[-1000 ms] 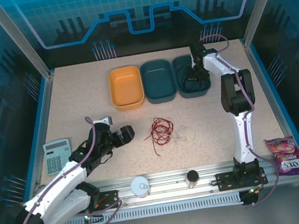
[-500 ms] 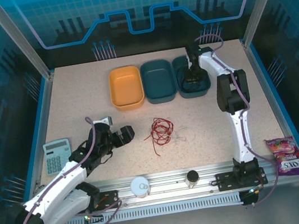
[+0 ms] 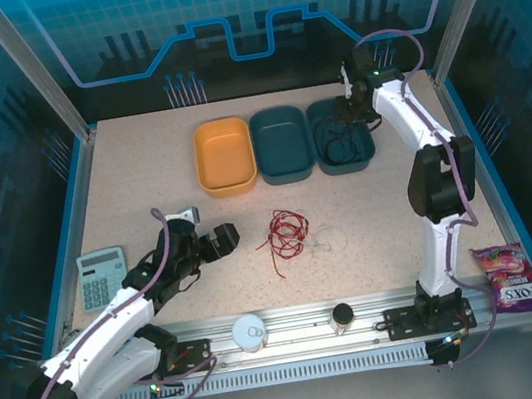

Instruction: Untangle the cables

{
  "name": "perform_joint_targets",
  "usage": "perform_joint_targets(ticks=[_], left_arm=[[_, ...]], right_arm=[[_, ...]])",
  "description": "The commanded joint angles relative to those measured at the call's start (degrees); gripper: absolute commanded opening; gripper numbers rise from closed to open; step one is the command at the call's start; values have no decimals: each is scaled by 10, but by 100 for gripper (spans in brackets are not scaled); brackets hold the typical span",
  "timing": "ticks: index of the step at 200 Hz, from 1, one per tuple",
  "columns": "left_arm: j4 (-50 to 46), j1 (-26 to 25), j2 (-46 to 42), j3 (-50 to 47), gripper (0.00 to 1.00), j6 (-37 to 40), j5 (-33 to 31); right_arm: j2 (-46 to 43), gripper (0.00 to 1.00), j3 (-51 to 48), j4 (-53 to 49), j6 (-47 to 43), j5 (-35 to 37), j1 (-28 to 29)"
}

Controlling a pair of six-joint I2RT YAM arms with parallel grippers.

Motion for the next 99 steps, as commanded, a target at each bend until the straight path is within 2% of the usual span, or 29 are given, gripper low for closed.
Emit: perform_joint_targets(ticks=[1,50,99], left_arm=[[1,5,-11,-6,99,-2,7],[12,5,-4,-3,99,-9,13],[44,4,32,12,99,-26,47]], right_arm=[[-38,48,-33,1,-3,-5,9],[-212,46,-218,86,20,-35,53],[-356,46,-381,106,57,-2,168]])
